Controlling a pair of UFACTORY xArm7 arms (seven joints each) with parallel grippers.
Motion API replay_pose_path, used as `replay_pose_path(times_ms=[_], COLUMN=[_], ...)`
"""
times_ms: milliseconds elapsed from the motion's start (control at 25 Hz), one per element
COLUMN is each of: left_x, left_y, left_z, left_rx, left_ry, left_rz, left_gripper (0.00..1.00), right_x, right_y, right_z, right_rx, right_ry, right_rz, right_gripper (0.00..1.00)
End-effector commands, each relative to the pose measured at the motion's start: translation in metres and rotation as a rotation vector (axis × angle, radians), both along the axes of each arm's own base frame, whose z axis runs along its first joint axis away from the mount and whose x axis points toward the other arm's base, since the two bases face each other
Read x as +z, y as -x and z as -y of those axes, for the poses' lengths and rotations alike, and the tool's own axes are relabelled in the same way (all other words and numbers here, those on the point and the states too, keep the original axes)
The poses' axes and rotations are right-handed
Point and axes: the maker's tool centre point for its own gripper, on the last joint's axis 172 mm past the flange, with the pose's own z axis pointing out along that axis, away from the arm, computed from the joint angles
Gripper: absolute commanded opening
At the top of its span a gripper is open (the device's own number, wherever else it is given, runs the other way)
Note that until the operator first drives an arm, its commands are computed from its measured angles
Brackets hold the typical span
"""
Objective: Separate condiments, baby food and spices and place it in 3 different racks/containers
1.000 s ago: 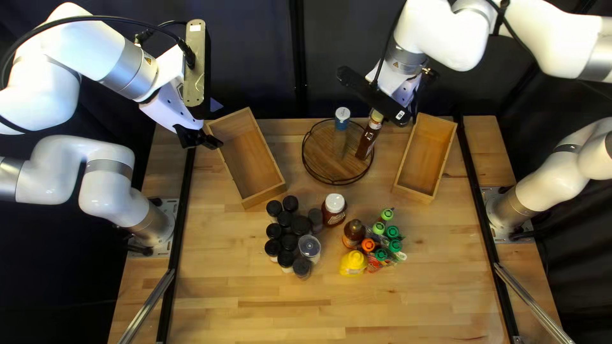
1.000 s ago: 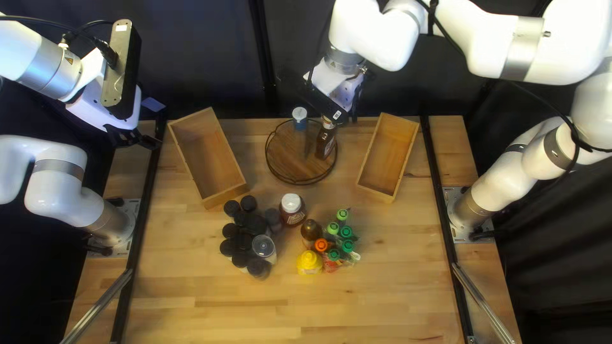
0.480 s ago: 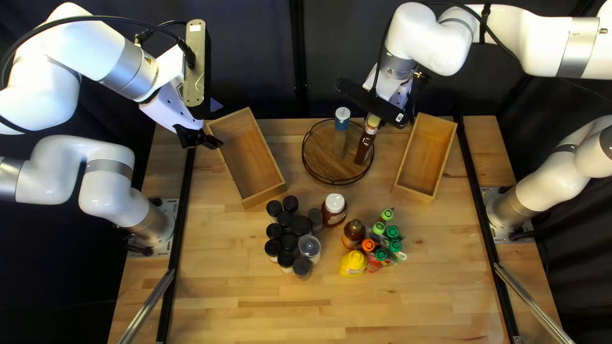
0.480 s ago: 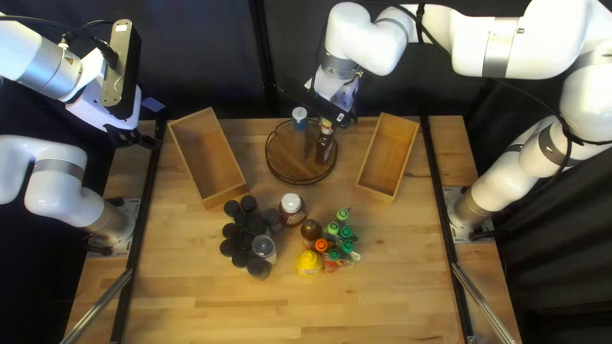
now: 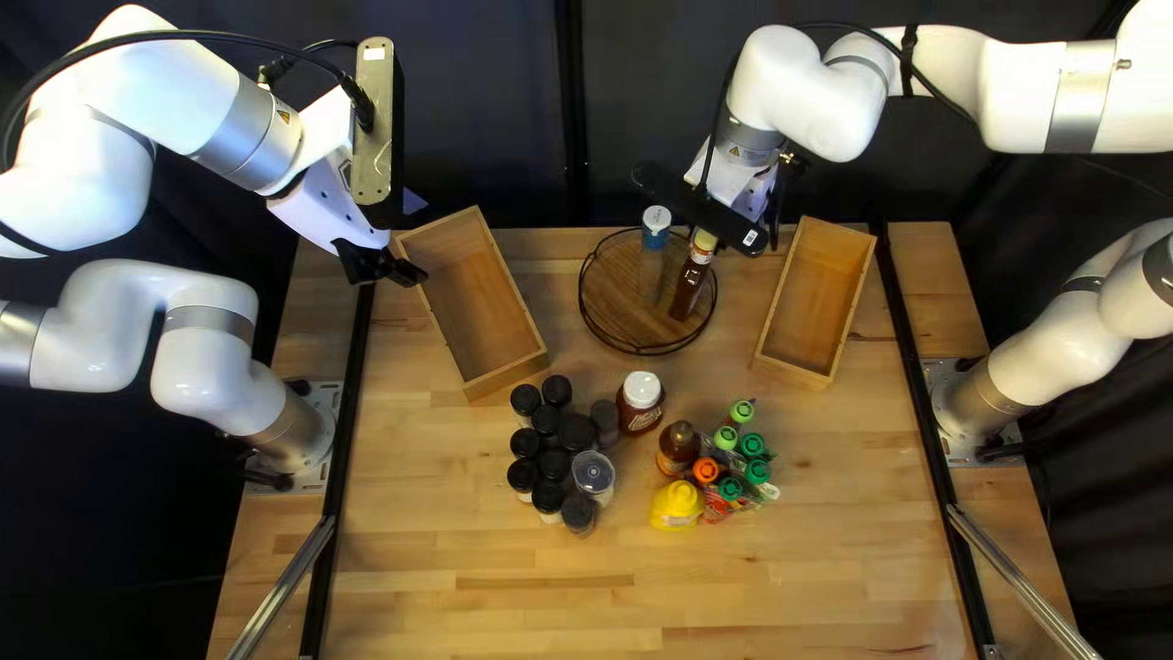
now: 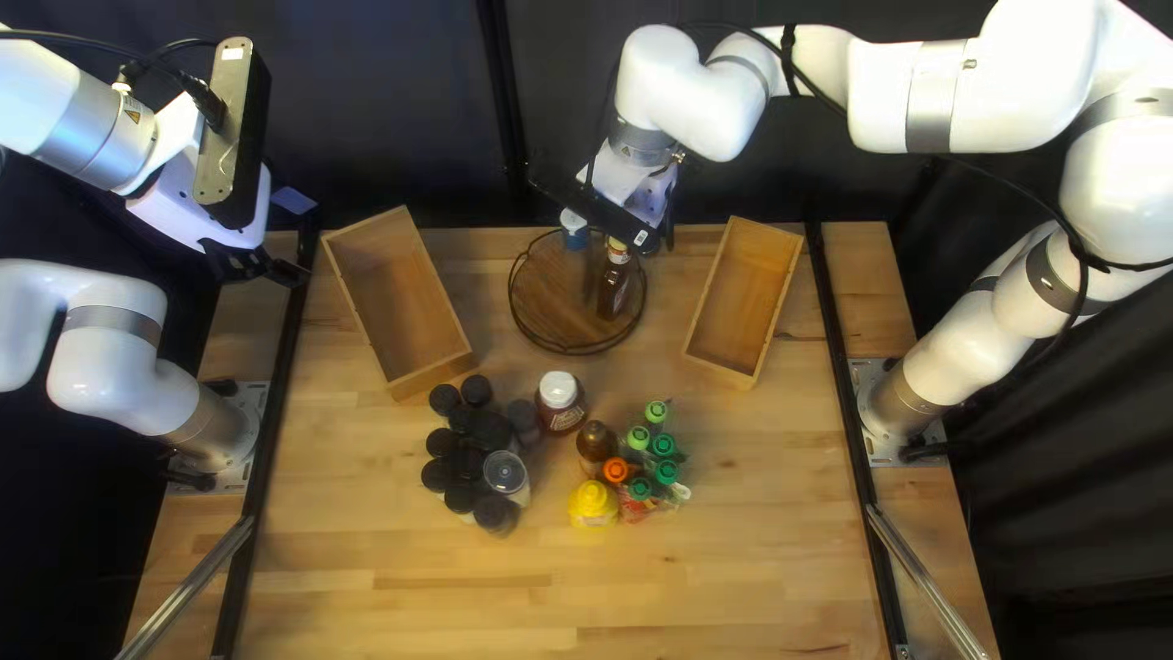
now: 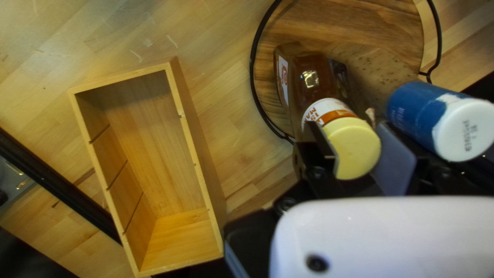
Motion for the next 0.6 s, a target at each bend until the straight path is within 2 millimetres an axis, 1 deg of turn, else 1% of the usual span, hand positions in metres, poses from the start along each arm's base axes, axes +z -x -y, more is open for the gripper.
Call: replay_pose_path(times_ms=[40,80,120,160,200,280,320,360,400,440,560,600], left_x=[0.0,0.0,0.0,0.0,0.0,0.0,0.0,0.0,0.0,0.0,0.0,0.0], left_y=[0.0,0.0,0.0,0.0,0.0,0.0,0.0,0.0,0.0,0.0,0.0,0.0], left_z=[0.0,0.0,0.0,0.0,0.0,0.0,0.0,0.0,0.0,0.0,0.0,0.0], left_rx=[0.0,0.0,0.0,0.0,0.0,0.0,0.0,0.0,0.0,0.0,0.0,0.0], left_ry=[0.0,0.0,0.0,0.0,0.0,0.0,0.0,0.0,0.0,0.0,0.0,0.0], left_rz=[0.0,0.0,0.0,0.0,0.0,0.0,0.0,0.0,0.0,0.0,0.0,0.0], left_gripper=[1.0,1.0,1.0,1.0,1.0,1.0,1.0,1.0,1.0,1.0,1.0,1.0], right_x=[-0.0069,-0.0076,-0.0082,-0.0088,-0.0089,-0.0096,-0.0098,-0.0101,-0.0102,-0.0102,-0.0099,-0.0088], right_y=[0.0009,0.0012,0.0013,0.0016,0.0014,0.0007,0.0005,0.0008,0.0011,0.0014,0.0026,0.0022], right_z=[-0.0004,-0.0014,-0.0022,-0.0032,-0.004,-0.0052,-0.0055,-0.0064,-0.0068,-0.0072,-0.0079,-0.0089], right_rx=[-0.009,-0.008,-0.007,-0.005,-0.003,-0.001,-0.001,0.0,0.001,0.001,0.001,0.001], right_ry=[0.007,0.005,0.004,0.004,0.004,0.004,0.004,0.005,0.005,0.005,0.005,0.006], right_rz=[-0.013,-0.019,-0.024,-0.032,-0.036,-0.044,-0.046,-0.048,-0.049,-0.049,-0.049,-0.047], right_gripper=[0.02,0.07,0.09,0.15,0.24,0.35,0.42,0.53,0.55,0.64,0.84,0.89])
